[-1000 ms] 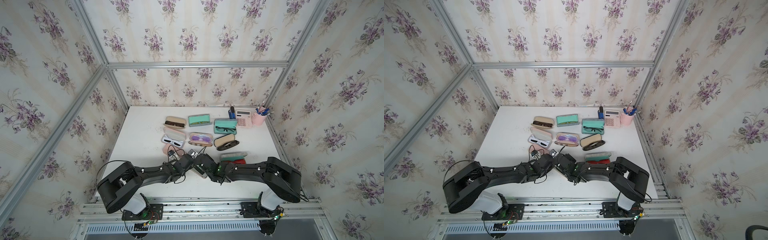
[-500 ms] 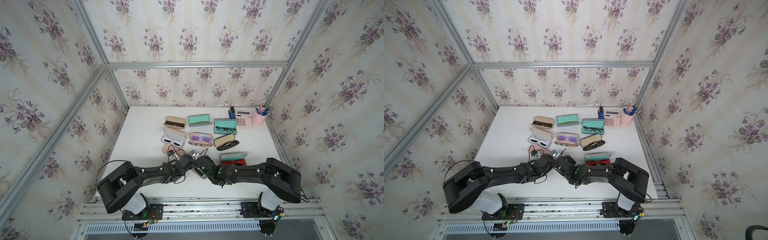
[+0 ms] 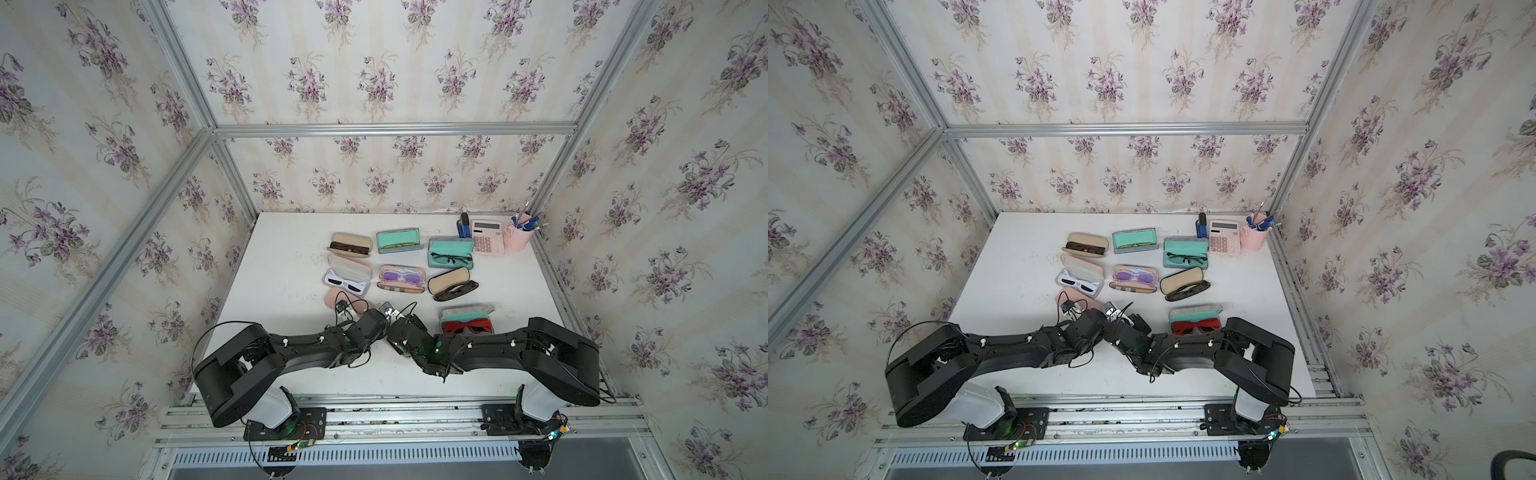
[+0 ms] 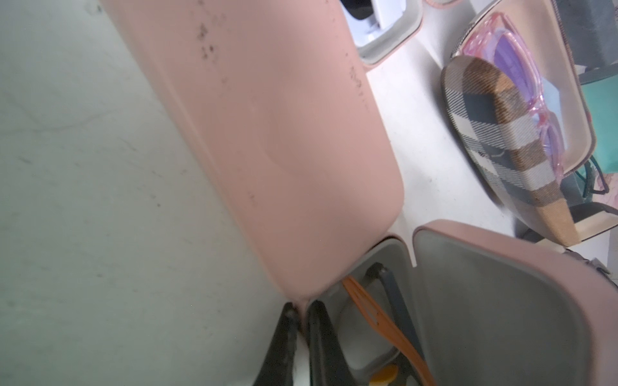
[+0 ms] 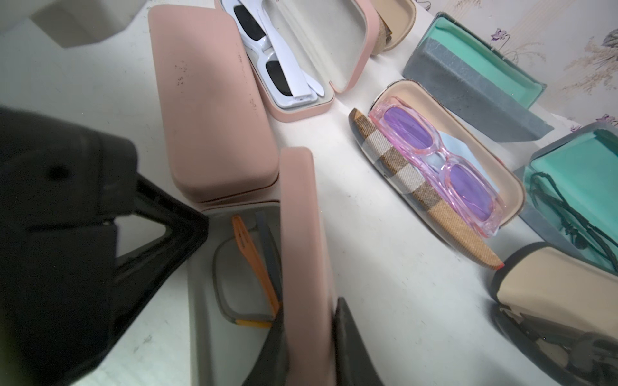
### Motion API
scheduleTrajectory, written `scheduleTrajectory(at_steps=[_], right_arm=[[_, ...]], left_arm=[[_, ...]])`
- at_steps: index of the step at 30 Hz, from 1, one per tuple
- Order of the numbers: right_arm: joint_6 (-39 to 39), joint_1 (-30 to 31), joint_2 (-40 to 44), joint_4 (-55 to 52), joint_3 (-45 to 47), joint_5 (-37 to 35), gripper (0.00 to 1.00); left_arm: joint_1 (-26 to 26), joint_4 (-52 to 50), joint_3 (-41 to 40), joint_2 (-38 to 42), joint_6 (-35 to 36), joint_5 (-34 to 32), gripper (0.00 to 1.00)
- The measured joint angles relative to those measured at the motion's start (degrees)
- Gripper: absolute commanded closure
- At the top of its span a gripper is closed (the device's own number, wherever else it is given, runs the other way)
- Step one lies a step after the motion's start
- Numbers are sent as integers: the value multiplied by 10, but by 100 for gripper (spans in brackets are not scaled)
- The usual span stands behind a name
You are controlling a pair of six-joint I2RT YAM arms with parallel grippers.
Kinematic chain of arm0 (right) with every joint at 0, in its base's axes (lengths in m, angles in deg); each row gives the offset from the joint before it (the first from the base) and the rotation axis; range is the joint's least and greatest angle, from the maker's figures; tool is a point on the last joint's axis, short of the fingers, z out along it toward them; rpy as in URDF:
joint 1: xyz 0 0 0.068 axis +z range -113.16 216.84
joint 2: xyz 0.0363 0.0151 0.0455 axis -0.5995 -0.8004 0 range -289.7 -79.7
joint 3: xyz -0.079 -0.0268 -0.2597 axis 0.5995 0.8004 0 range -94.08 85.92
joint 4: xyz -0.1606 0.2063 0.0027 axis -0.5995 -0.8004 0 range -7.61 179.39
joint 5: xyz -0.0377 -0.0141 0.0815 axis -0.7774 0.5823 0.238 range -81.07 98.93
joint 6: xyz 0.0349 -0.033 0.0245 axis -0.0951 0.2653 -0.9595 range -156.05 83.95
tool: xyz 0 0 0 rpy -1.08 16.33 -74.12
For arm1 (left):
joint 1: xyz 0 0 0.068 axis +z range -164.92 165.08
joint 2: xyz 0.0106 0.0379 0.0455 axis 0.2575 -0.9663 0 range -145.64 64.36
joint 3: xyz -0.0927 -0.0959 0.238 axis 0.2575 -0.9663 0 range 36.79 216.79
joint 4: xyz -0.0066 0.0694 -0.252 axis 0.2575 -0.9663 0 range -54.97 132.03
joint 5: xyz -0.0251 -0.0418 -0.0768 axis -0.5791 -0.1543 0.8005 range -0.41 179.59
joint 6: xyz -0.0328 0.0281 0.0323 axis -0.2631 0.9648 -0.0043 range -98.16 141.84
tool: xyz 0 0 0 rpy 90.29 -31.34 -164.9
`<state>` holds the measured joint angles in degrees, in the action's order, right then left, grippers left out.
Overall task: Close the glasses case
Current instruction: Close the glasses case at the center of the board.
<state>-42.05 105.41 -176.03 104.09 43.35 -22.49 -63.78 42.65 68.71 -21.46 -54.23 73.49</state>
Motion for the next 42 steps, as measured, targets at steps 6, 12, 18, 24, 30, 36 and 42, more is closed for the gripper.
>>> scheduleTrajectory(at_steps=[6,12,18,24,30,36,42], right_arm=[[-24,12,-4,17,6,-17,93],[-34,17,5,25,16,-19,83],[-74,23,7,44,23,-8,71],[-108,26,5,53,25,15,69],[-120,28,8,65,33,31,68],[-155,31,19,80,53,88,65],[-160,31,23,93,61,102,66]], left_arm=[[0,4,-2,0,0,0,100],[0,9,-2,-3,0,0,100],[0,9,-2,-4,0,-1,100],[0,9,-2,-5,0,-2,100],[-1,9,-2,-2,0,-3,100],[-3,7,-3,0,-3,11,100],[-3,7,-3,0,-3,11,100]])
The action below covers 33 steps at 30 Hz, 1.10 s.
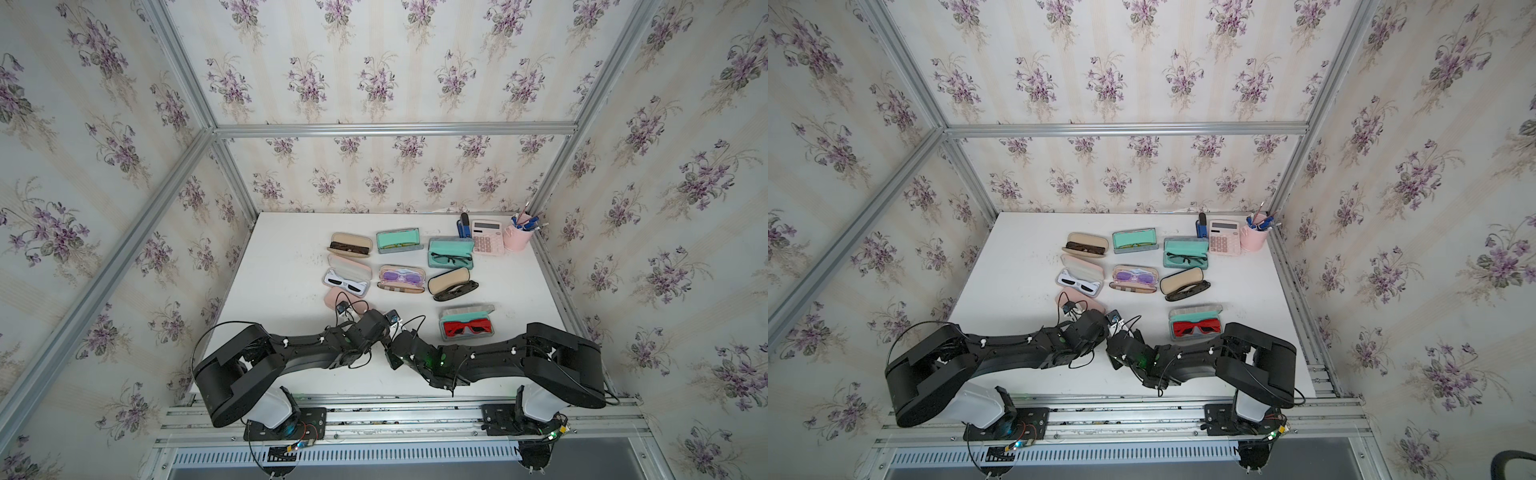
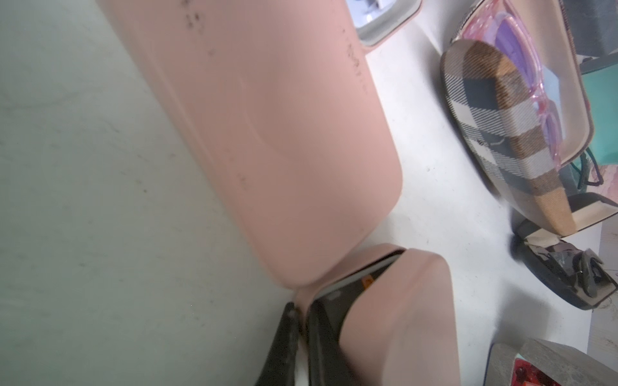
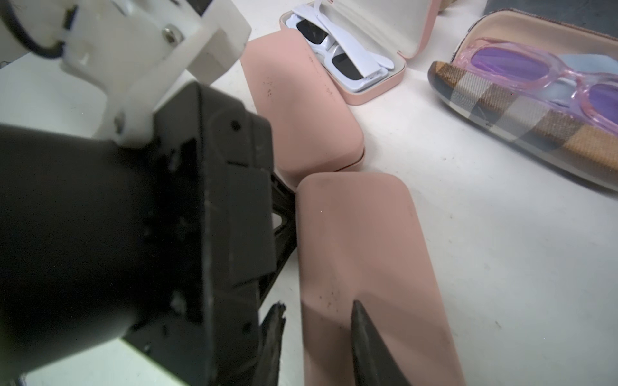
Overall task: Close the glasses case
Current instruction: Close the glasses case at the center of the board.
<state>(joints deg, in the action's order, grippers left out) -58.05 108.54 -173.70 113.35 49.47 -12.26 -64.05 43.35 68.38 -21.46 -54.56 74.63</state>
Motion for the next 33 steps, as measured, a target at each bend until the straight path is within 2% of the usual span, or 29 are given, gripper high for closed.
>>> scheduleTrajectory(at_steps=[18,27,33], right_arm=[[4,6,10,10,19,17,68],[16,8,10,19,24,19,67],[29,10,10,23,24,21,67]], left_arm=[[-3,-28,0,23,-6,19,100],[-5,-63,1,40,-12,34,90],[-6,-95,3,59,-16,47,88]])
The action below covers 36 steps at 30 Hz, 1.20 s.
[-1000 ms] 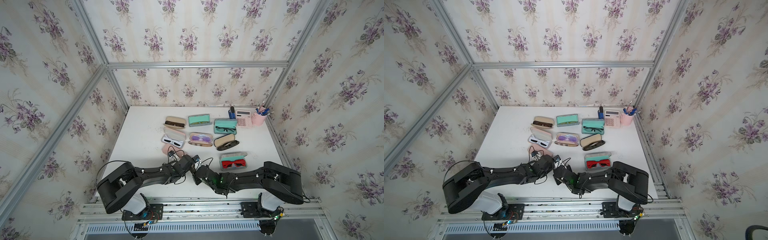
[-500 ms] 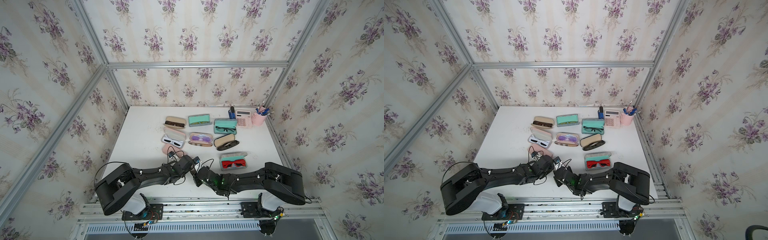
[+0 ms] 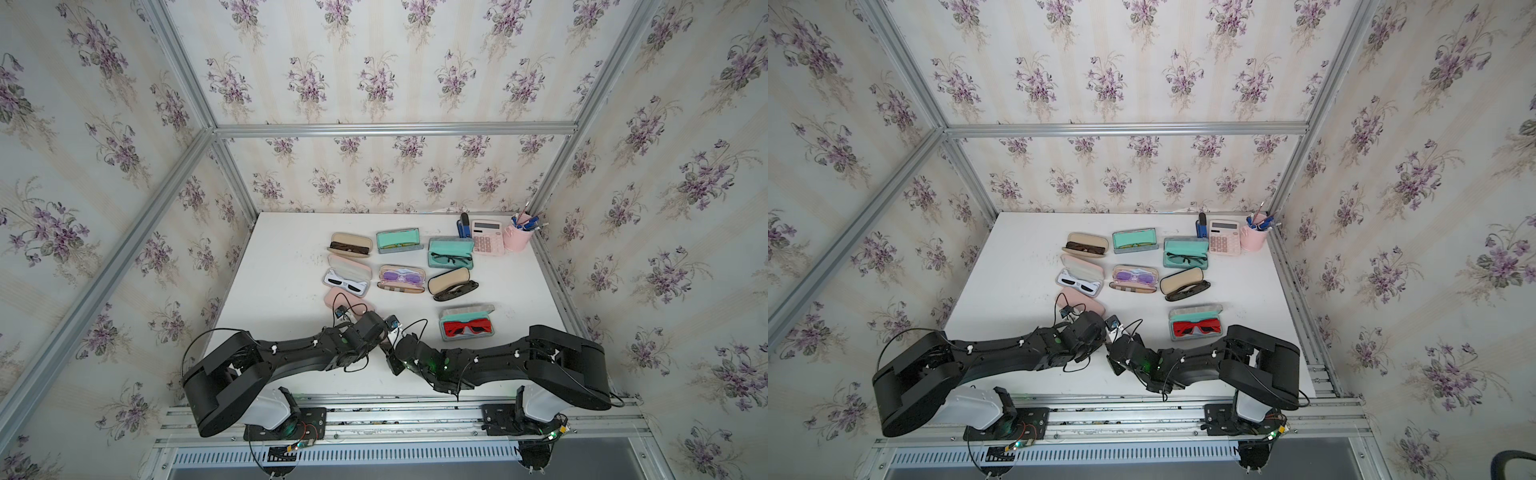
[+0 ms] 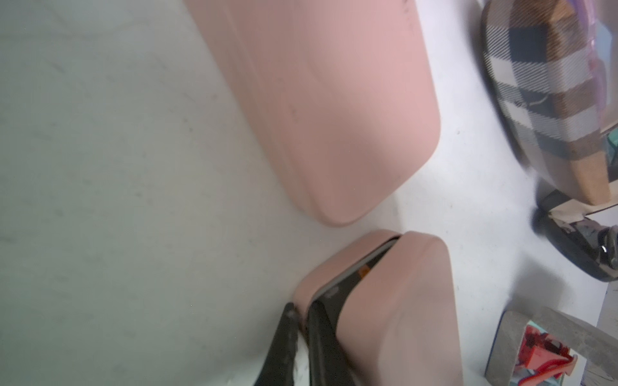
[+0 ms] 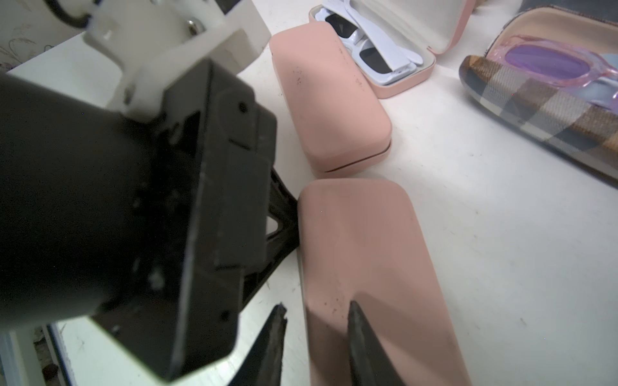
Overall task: Close the glasses case
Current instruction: Close the glasses case at the center of the board.
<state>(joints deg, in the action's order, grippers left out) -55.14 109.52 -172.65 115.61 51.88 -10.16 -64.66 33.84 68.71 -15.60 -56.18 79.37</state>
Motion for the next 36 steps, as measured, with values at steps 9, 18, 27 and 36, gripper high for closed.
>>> scheduleTrajectory(at_steps=[9,18,27,36], right_arm=[[13,0,-1,4,-1,2,68],[21,2,-5,15,1,-2,68],[26,7,-19,35,1,-23,71],[29,14,-31,57,5,-36,72]], left_arm=[[-1,-23,2,15,1,10,86],[-1,-37,4,21,3,15,84],[-1,-49,3,29,3,17,76],[-1,-62,-6,42,2,17,65]])
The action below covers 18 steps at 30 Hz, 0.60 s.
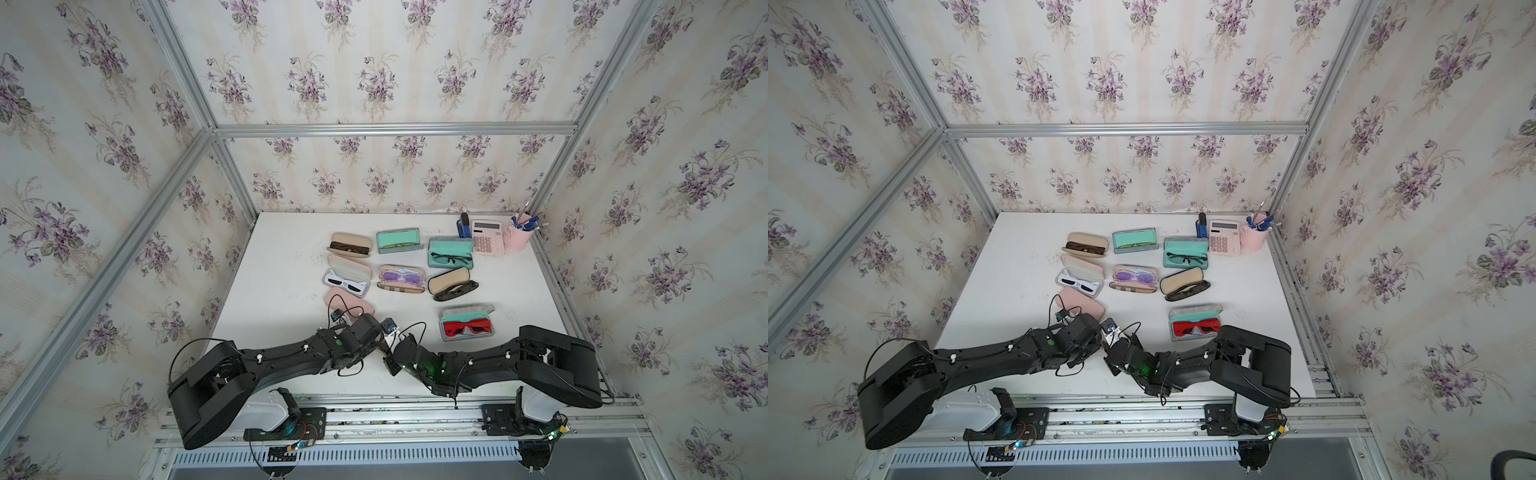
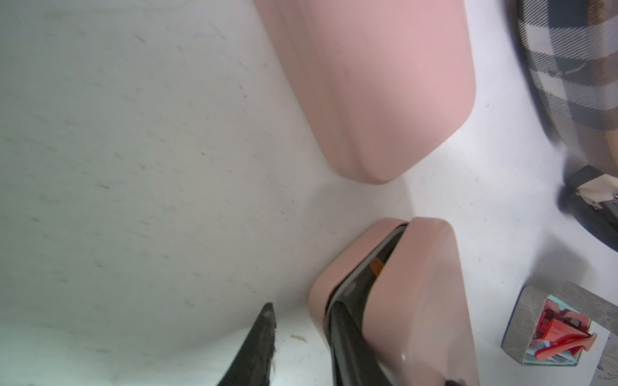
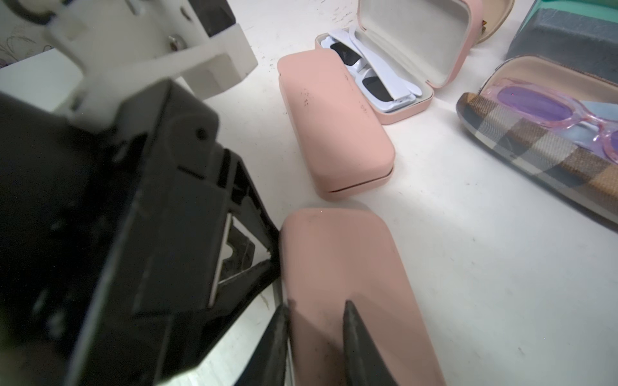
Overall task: Close the glasses case
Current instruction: Close the glasses case at the center of the board.
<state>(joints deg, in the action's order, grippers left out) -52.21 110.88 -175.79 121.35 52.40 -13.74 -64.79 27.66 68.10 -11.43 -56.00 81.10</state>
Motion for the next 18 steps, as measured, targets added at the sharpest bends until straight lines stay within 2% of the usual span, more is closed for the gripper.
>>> scheduleTrajectory(at_steps=[3,6,10,11,18], right_arm=[[0,3,-5,9,1,-3,72],[-1,6,-11,16,0,-4,72],[-2,11,-22,37,1,-10,72],[-2,12,-25,40,1,-13,72],[-6,21,-42,43,2,-1,72]], left_arm=[[0,-4,-4,6,-1,0,65],[0,-8,-10,19,-3,0,60],[0,-25,-24,52,-8,-6,39],[0,-32,-26,60,-8,-6,37],[-3,-2,-35,117,0,-8,37]])
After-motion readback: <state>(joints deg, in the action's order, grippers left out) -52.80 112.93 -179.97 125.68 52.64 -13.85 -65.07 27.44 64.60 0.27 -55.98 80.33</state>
